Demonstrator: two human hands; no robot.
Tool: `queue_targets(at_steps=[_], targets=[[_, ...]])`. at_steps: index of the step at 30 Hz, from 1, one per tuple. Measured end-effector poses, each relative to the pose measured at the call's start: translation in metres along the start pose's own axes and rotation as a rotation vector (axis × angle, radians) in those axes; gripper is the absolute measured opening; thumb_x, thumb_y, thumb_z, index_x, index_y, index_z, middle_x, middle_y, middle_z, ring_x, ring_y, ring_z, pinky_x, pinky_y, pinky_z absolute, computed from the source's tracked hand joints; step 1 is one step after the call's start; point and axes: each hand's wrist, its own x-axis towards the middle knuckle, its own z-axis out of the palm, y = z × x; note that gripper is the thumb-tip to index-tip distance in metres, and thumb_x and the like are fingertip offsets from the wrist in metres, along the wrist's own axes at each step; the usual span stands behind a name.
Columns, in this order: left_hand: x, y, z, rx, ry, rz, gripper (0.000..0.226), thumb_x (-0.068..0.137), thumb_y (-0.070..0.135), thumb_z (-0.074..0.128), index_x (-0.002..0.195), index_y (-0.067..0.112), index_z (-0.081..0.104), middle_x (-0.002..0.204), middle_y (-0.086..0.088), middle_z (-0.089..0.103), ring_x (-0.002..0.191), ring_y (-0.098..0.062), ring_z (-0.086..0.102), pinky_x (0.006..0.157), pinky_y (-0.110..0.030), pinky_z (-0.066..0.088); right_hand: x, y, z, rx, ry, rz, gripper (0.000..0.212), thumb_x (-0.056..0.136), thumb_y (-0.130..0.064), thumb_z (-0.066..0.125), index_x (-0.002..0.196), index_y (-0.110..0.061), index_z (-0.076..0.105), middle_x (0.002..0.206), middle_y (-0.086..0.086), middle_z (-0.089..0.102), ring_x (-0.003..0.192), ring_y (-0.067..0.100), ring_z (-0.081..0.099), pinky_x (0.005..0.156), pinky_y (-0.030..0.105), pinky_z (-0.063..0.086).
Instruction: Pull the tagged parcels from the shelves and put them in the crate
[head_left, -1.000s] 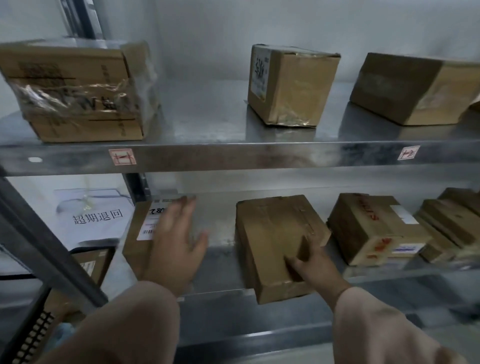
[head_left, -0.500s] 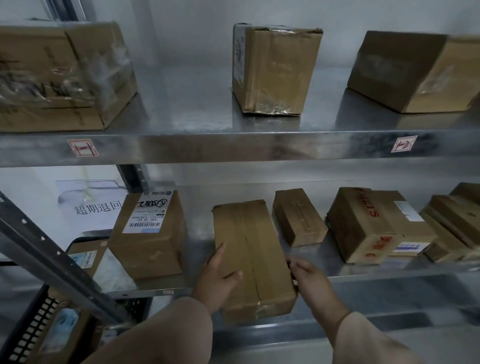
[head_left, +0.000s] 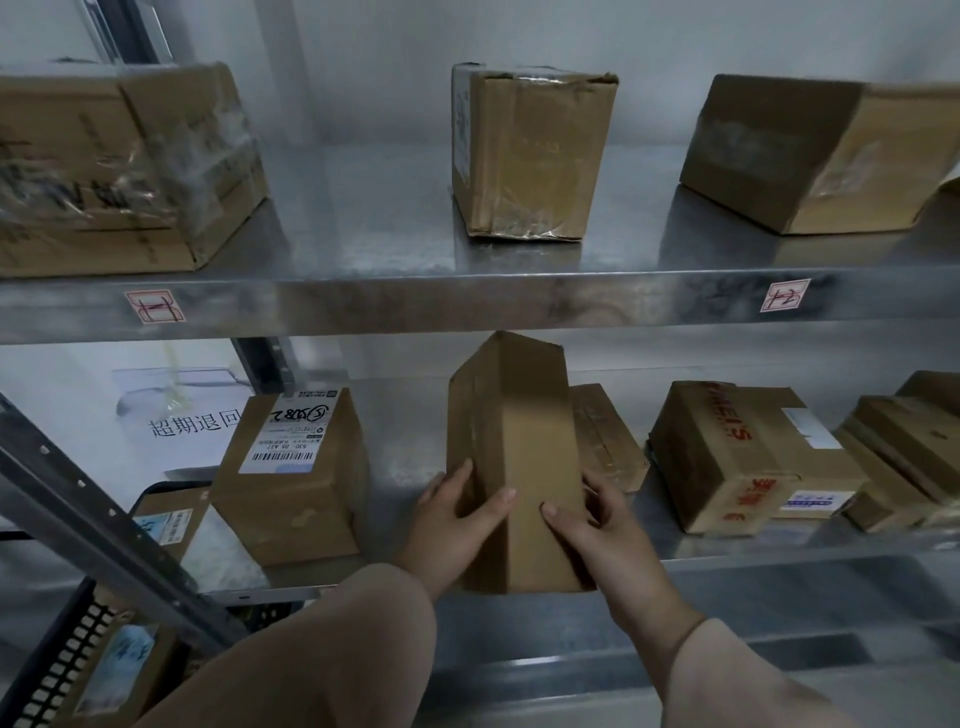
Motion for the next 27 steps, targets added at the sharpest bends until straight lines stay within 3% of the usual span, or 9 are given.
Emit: queue_targets(at_steps=[2, 6, 8, 11, 15, 18, 22, 24, 27], targets=[[-0.004, 0.009, 0.005, -0.143, -0.049, 0.022, 0.083, 0.071, 0.070, 0.064, 0.142, 0.035, 0.042, 0.146, 0.004, 0.046, 0.129, -0.019, 0.049, 0.111, -0.043, 0.037, -0.003, 0.001, 0.005, -0.051, 0.005, -0.097, 0.053, 0.078, -0.026, 0.077, 0.123, -0.039, 0.052, 0.117, -0.011, 0.061, 0.105, 0.007, 0.061, 0.085, 0.029, 0.054], [-0.006, 0.010, -0.002, -0.351, 0.059, 0.002, 0.035, 0.087, 0.046, 0.063, 0.119, 0.032, 0.063, 0.116, 0.003, 0.070, 0.101, -0.015, 0.068, 0.092, -0.038, 0.054, -0.005, -0.007, 0.005, -0.051, -0.035, -0.174, 0.027, 0.094, -0.025, 0.057, 0.111, -0.045, 0.064, 0.114, -0.019, 0.064, 0.104, -0.003, 0.061, 0.081, 0.020, 0.052], [-0.006, 0.003, -0.006, -0.530, 0.048, -0.126, 0.041, 0.086, 0.046, 0.065, 0.122, 0.025, 0.063, 0.110, 0.004, 0.073, 0.099, -0.017, 0.069, 0.090, -0.037, 0.055, -0.005, -0.011, 0.003, -0.136, -0.035, -0.212, 0.028, 0.096, -0.023, 0.054, 0.108, -0.045, 0.067, 0.113, -0.022, 0.065, 0.106, -0.005, 0.059, 0.085, 0.017, 0.051], [-0.007, -0.008, -0.011, -0.791, -0.008, -0.339, 0.069, 0.066, 0.052, 0.077, 0.124, 0.018, 0.061, 0.114, -0.005, 0.072, 0.102, -0.027, 0.069, 0.093, -0.045, 0.052, -0.002, -0.017, 0.001, -0.232, 0.051, -0.273, 0.035, 0.093, -0.024, 0.060, 0.111, -0.054, 0.058, 0.120, -0.019, 0.058, 0.102, -0.013, 0.054, 0.076, 0.006, 0.046], [-0.013, -0.018, -0.022, -0.980, -0.113, -0.427, 0.075, 0.059, 0.050, 0.079, 0.123, 0.016, 0.060, 0.113, -0.013, 0.071, 0.100, -0.034, 0.069, 0.085, -0.047, 0.054, 0.000, -0.015, -0.002, -0.163, -0.035, -0.033, 0.053, 0.089, -0.045, 0.062, 0.134, -0.058, 0.036, 0.126, -0.022, 0.053, 0.110, 0.002, 0.058, 0.090, 0.028, 0.051], [-0.018, -0.016, -0.023, -0.882, -0.077, -0.373, 0.066, 0.070, 0.054, 0.072, 0.125, 0.020, 0.060, 0.116, -0.009, 0.071, 0.105, -0.031, 0.068, 0.095, -0.048, 0.050, -0.007, -0.010, 0.000, -0.113, -0.100, 0.011, 0.046, 0.089, -0.048, 0.058, 0.126, -0.066, 0.039, 0.117, -0.031, 0.057, 0.095, -0.006, 0.064, 0.073, 0.019, 0.055], [-0.034, -0.012, -0.030, -0.389, 0.134, -0.024, 0.034, 0.095, 0.038, 0.056, 0.128, 0.043, 0.049, 0.124, 0.004, 0.064, 0.114, -0.015, 0.058, 0.107, -0.043, 0.040, -0.025, 0.000, 0.004, -0.123, -0.023, -0.071, 0.052, 0.091, -0.039, 0.060, 0.134, -0.058, 0.038, 0.124, -0.027, 0.055, 0.104, -0.004, 0.061, 0.081, 0.022, 0.055], [-0.045, -0.012, -0.036, -0.305, 0.130, 0.074, 0.036, 0.098, 0.030, 0.052, 0.130, 0.045, 0.045, 0.122, 0.006, 0.064, 0.113, -0.011, 0.058, 0.106, -0.041, 0.041, -0.039, 0.005, 0.006, -0.179, 0.010, -0.113, 0.054, 0.091, -0.038, 0.060, 0.137, -0.053, 0.037, 0.125, -0.029, 0.051, 0.102, -0.009, 0.059, 0.074, 0.014, 0.053], [-0.068, -0.014, -0.045, -0.236, 0.021, 0.085, 0.043, 0.089, 0.055, 0.051, 0.131, 0.049, 0.044, 0.122, 0.019, 0.058, 0.103, 0.006, 0.052, 0.090, -0.025, 0.042, -0.063, 0.014, 0.016, -0.274, 0.057, -0.145, 0.052, 0.091, -0.040, 0.059, 0.136, -0.053, 0.038, 0.128, -0.030, 0.048, 0.108, -0.008, 0.056, 0.080, 0.017, 0.052]])
